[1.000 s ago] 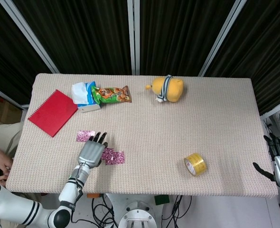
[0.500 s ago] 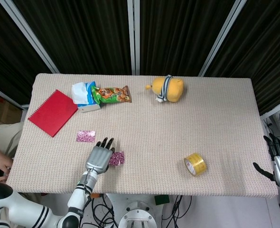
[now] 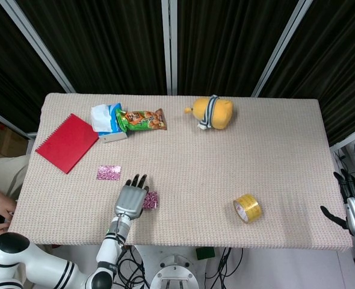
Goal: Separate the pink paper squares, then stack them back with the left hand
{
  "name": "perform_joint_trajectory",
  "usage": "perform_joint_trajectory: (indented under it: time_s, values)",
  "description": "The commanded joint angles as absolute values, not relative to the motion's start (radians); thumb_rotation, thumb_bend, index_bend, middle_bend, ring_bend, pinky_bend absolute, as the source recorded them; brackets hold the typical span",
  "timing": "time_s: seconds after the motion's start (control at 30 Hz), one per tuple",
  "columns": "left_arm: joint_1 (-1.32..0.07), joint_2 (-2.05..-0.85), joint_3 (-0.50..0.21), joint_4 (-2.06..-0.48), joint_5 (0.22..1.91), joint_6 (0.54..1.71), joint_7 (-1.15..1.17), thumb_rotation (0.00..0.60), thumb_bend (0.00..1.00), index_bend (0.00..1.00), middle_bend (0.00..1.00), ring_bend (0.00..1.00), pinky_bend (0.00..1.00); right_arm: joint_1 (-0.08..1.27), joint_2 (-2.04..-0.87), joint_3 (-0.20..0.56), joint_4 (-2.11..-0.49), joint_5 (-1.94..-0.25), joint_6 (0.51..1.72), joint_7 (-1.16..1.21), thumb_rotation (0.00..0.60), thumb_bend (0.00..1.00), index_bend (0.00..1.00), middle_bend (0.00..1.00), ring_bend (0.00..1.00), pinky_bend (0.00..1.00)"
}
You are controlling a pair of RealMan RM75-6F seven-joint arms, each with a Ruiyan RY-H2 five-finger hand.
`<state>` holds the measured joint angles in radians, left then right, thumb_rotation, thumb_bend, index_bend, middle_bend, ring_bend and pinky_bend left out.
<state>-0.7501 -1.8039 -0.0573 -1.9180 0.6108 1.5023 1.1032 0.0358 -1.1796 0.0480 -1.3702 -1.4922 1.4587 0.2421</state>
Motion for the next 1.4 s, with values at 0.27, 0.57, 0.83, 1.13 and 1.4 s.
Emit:
perform_joint_trajectory:
  time_s: [0.27,0.57,0.83,1.13,1.4]
  values:
    - [-0.727,-1.853,-0.062,-1.905,0.613,1.552,1.133,0.597,0.31,0.38,0.06,0.00,0.19,0.038,-1.178,0.045,-1.372,-1.497,1.457,0.240,0.600,0.52,0.00,0.00,0.00,0.00]
    - [-0.717,-1.879,-0.075,-1.869,0.637,1.536,1.118,0.564,0.31,0.38,0.07,0.00,0.19,0.038,-1.177,0.044,-1.372,-1.497,1.457,0.241,0.600,0.52,0.00,0.00,0.00,0.00]
    - [-0.708,-1.897,-0.086,-1.854,0.629,1.535,1.132,0.549,0.31,0.38,0.07,0.00,0.19,0.040,-1.176,0.045,-1.369,-1.497,1.453,0.246,0.600,0.52,0.00,0.00,0.00,0.00]
    - [-0.700,-1.897,-0.084,-1.854,0.634,1.534,1.146,0.522,0.31,0.31,0.07,0.00,0.19,0.038,-1.175,0.045,-1.364,-1.496,1.457,0.253,0.600,0.52,0.00,0.00,0.00,0.00]
    - [-0.693,-1.891,-0.076,-1.859,0.635,1.532,1.163,0.513,0.31,0.28,0.07,0.00,0.19,0.038,-1.176,0.044,-1.367,-1.496,1.457,0.248,0.600,0.52,0.00,0.00,0.00,0.00]
